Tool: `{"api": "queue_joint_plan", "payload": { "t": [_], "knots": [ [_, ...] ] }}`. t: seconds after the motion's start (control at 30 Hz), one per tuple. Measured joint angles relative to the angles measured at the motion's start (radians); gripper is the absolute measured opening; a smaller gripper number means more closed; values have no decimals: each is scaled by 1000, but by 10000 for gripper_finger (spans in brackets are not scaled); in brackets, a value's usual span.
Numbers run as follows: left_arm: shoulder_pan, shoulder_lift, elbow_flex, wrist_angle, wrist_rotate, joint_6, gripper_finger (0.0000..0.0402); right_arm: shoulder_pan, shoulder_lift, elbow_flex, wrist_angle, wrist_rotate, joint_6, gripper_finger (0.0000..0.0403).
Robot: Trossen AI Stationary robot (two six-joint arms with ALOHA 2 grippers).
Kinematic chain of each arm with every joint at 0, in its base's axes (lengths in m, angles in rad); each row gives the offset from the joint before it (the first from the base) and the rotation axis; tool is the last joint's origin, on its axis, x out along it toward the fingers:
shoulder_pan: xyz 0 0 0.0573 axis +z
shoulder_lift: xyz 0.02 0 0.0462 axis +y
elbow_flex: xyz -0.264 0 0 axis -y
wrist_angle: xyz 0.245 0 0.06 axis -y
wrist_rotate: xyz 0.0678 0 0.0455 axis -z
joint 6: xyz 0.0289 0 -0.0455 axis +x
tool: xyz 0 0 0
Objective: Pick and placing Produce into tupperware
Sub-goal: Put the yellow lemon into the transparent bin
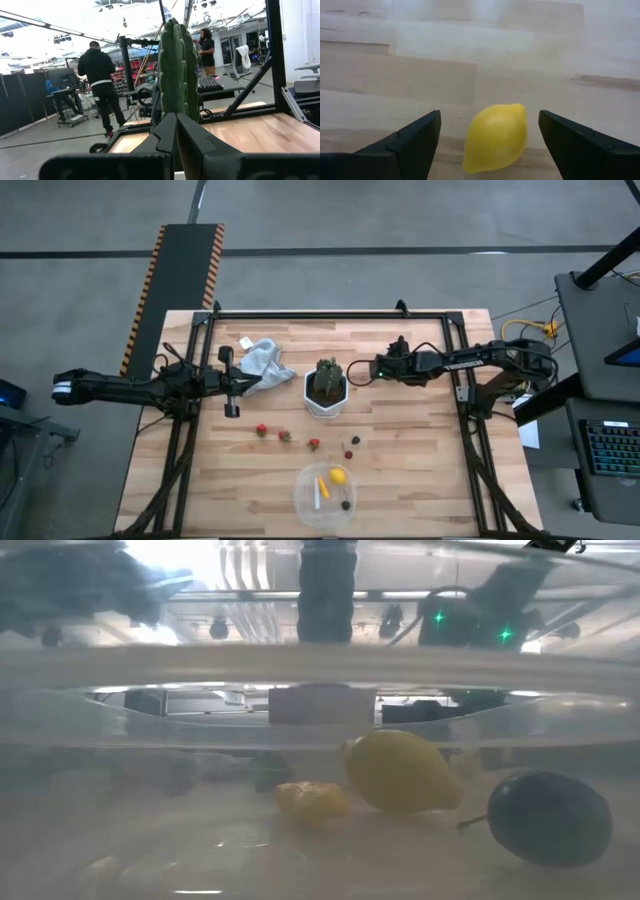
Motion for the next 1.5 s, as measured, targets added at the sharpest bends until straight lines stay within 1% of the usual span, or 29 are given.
{"api": "queue_joint_plan", "payload": {
  "t": [0.27, 0.43, 0.73, 1.37, 1.43, 1.5],
  "knots": [
    [0, 3, 1, 0, 2, 0, 0, 2, 12, -22, 3, -1, 59, 327],
    [0, 2, 1, 0, 3, 0, 0, 9, 59, -22, 44, -9, 61, 327],
    [0, 3, 1, 0, 8, 0, 0, 11, 138, -21, 62, -15, 82, 327],
    [0, 3, 1, -1, 7, 0, 0, 11, 126, -21, 61, 11, 84, 326],
    [0, 3, 1, -1, 7, 0, 0, 11, 126, -21, 60, 16, 84, 322],
    [0, 3, 1, -1, 7, 0, 0, 11, 126, -21, 60, 17, 84, 310]
  ]
}}
